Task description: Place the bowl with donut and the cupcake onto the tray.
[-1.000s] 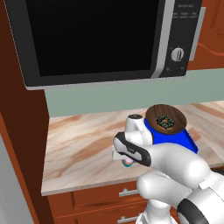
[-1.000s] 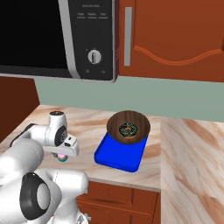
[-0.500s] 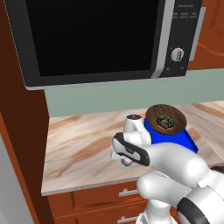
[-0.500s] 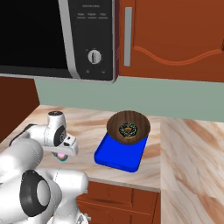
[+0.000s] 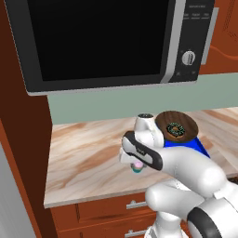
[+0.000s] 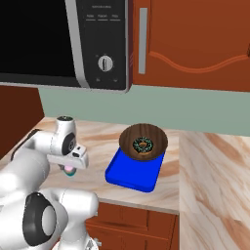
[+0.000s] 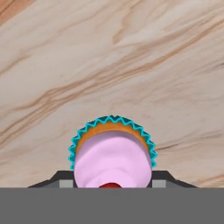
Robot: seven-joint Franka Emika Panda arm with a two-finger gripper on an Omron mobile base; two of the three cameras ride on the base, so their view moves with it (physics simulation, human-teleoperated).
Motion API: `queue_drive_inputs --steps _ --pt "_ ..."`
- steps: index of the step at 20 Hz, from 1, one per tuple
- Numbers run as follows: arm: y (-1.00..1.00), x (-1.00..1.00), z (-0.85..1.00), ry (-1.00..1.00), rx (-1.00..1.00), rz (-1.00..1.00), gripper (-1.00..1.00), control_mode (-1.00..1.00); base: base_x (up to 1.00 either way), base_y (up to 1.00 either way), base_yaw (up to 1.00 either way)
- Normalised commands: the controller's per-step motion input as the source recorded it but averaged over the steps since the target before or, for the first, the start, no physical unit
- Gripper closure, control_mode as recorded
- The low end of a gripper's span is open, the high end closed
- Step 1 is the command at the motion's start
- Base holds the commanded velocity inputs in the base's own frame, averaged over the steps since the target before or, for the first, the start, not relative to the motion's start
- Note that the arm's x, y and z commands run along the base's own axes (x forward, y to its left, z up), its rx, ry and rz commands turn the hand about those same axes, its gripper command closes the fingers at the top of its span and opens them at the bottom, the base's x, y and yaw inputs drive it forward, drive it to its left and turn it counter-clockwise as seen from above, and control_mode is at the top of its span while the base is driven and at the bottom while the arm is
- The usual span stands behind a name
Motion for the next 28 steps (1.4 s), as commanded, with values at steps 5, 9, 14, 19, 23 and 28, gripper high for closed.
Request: queue_drive_inputs --steps 5,9,14,19,23,28 --pt "-0.23 -0.03 0.59 0.1 0.0 -0.04 1.0 -1.0 0.0 0.0 0.0" --pt "-0.4 0.0 0.51 0.13 0.0 -0.06 1.0 -1.0 0.0 0.0 0.0" --pt "-0.51 0.0 0.37 0.12 0.0 -0.08 1.0 -1.0 0.0 0.0 0.0" --pt "-0.58 -0.01 0.09 0.07 0.0 -0.08 1.0 -1.0 0.0 0.0 0.0" --pt "-0.59 0.0 0.0 0.05 0.0 -0.07 1.0 -1.0 0.0 0.0 0.0" --pt "-0.59 0.0 0.0 0.04 0.0 -0.07 1.0 -1.0 0.0 0.0 0.0"
